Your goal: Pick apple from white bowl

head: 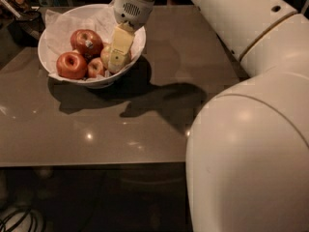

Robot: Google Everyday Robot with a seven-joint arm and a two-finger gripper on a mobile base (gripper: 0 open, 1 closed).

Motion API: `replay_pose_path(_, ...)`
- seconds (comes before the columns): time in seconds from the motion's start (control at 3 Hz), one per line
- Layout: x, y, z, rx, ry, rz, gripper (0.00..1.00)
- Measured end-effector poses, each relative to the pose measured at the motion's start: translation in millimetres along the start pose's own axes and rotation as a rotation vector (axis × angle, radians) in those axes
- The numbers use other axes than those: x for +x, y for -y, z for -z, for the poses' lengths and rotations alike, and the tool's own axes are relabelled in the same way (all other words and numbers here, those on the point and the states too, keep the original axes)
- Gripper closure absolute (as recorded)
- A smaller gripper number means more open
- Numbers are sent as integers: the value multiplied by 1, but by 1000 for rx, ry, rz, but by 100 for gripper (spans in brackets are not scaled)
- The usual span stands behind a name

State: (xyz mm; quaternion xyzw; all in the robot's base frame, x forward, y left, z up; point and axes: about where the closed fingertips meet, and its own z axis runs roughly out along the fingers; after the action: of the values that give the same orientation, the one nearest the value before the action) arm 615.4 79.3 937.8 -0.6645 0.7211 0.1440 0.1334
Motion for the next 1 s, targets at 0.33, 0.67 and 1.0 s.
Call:
replay_pose_path(0.33,1,2,-4,-12,0,-9,18)
replay_pose_path(0.67,6,5,-8,-26,2,-45,21)
replay_pose_path(1.0,15,6,-12,-56,5,-106,20)
